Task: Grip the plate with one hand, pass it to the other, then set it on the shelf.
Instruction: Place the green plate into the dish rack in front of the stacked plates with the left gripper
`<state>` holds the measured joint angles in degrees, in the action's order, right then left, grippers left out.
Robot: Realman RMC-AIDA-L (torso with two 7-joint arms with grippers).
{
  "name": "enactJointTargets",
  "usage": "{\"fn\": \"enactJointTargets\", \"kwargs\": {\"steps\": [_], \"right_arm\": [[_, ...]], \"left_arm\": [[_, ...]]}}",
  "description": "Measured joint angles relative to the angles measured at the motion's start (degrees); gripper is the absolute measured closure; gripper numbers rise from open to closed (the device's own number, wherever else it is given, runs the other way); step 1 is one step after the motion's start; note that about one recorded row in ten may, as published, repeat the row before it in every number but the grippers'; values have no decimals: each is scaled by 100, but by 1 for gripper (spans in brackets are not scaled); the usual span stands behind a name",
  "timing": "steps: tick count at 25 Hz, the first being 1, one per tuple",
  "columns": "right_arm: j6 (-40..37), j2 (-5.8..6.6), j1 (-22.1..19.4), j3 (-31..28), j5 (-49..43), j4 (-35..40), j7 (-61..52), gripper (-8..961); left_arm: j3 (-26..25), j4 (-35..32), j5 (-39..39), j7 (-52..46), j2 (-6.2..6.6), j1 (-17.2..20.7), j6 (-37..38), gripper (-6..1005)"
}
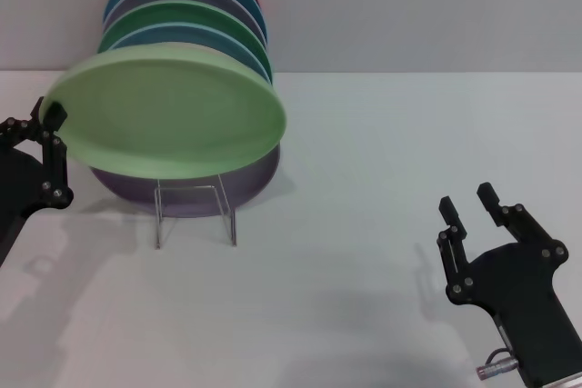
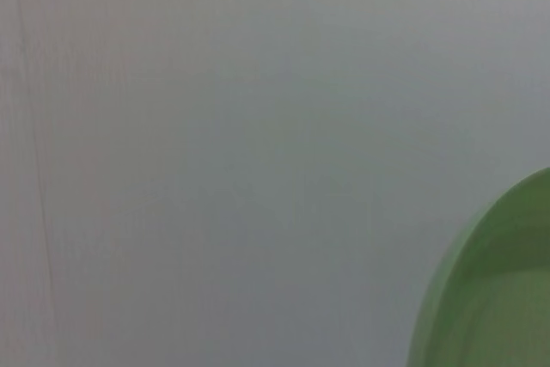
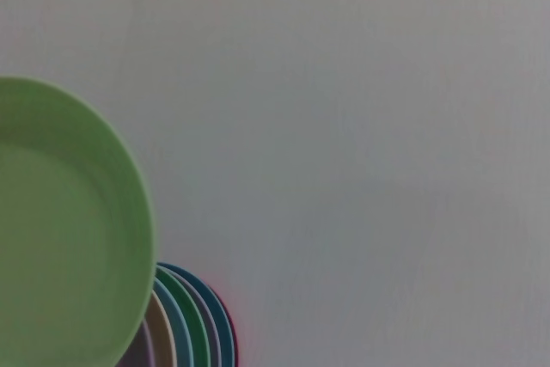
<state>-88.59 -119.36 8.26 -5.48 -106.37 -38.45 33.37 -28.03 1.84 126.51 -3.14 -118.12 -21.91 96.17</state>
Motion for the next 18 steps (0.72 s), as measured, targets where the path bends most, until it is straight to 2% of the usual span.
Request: {"fn": "enactJointTargets", "kwargs": {"steps": [12,18], "right_arm": [[-1,0,10,-172,4,-34,23,599],[-1,0,23,-197,4,-40,28,599]], "left_arm": [[315,-241,20,47,8,-23,-384,887],[521,-187,20,445,-24,-42,-801,879]]}}
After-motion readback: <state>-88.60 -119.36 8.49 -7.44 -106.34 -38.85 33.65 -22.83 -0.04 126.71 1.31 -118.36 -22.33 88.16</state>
